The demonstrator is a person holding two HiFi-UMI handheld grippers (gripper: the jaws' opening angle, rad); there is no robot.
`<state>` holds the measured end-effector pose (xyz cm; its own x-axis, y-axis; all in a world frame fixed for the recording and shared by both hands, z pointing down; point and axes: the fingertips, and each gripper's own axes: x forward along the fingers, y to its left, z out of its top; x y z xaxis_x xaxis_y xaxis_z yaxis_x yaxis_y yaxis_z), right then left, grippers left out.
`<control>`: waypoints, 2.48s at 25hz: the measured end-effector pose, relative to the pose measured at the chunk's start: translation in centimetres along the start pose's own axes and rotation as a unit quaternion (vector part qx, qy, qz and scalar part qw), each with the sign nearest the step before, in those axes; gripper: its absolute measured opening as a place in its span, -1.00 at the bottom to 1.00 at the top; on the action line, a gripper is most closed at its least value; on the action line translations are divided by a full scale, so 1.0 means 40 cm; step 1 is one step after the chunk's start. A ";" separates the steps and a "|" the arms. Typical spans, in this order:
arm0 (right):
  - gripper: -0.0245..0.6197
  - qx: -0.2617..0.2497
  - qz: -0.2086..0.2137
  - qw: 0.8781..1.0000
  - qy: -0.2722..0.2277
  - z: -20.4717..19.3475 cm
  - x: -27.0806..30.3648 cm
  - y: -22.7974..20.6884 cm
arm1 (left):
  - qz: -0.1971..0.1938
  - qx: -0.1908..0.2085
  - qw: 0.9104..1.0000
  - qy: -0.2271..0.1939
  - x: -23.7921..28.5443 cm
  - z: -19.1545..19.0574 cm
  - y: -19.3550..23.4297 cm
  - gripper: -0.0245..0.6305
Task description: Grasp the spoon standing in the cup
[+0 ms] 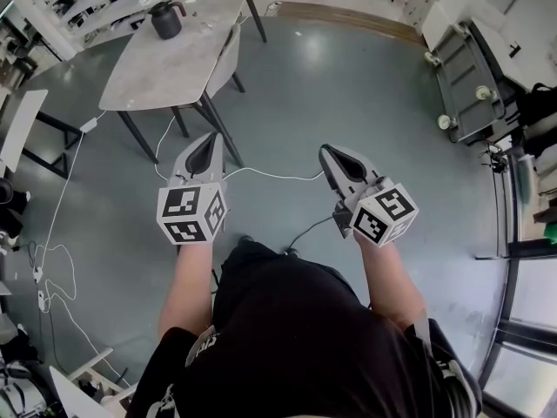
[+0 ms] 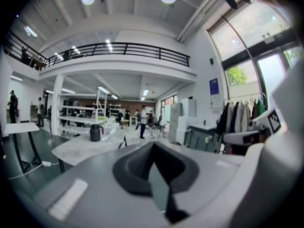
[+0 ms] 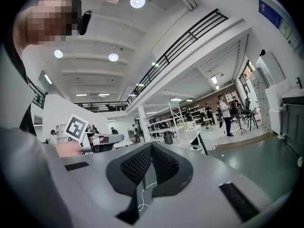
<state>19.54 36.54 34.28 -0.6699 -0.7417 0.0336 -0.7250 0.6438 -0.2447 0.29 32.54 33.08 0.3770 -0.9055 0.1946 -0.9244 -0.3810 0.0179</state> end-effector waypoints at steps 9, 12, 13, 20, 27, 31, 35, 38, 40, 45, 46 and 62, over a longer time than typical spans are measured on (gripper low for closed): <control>-0.94 0.005 -0.009 1.000 0.000 -0.001 0.013 -0.060 | -0.015 0.010 1.000 0.002 0.079 0.011 -0.018 -0.90; -0.94 0.002 -0.010 1.000 0.005 0.000 0.043 -0.091 | -0.021 0.011 1.000 -0.001 0.125 0.012 -0.016 -0.90; -0.94 0.002 -0.010 1.000 0.009 -0.001 0.057 -0.102 | -0.021 0.010 1.000 -0.001 0.139 0.009 -0.011 -0.90; -0.94 -0.012 0.008 0.999 0.040 0.009 0.205 -0.177 | -0.007 -0.004 1.000 0.002 0.258 -0.020 0.068 -0.90; -0.91 -0.010 0.023 0.998 0.063 0.020 0.453 -0.231 | 0.001 -0.020 1.000 0.006 0.412 -0.002 0.255 -0.90; -0.90 -0.007 0.023 0.997 0.068 0.048 0.602 -0.265 | -0.006 -0.027 1.000 0.008 0.509 0.021 0.356 -0.90; -0.89 -0.013 0.027 0.997 0.069 0.077 0.734 -0.280 | -0.009 -0.032 0.999 0.005 0.582 0.049 0.454 -0.90; -0.89 -0.012 0.030 0.997 0.067 0.082 0.808 -0.285 | -0.010 -0.035 0.999 0.006 0.620 0.061 0.518 -0.90; -0.89 -0.007 0.032 0.997 0.070 0.077 0.846 -0.286 | -0.009 -0.039 0.999 0.008 0.637 0.065 0.555 -0.90; -0.88 -0.002 0.041 0.996 0.078 0.061 0.919 -0.290 | 0.003 -0.052 0.999 0.012 0.655 0.059 0.636 -0.90; -0.89 -0.002 0.041 0.996 0.078 0.064 0.932 -0.295 | 0.005 -0.055 0.998 0.013 0.660 0.059 0.648 -0.90; -0.89 0.015 0.073 0.993 0.090 0.066 1.156 -0.474 | 0.023 -0.064 0.997 0.029 0.887 0.059 0.753 -0.90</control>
<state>2.73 -10.46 37.94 -0.7879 -0.5926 0.1677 -0.6140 0.7345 -0.2890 -14.06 -11.49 38.21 0.3326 -0.9081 0.2545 -0.9422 -0.3083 0.1312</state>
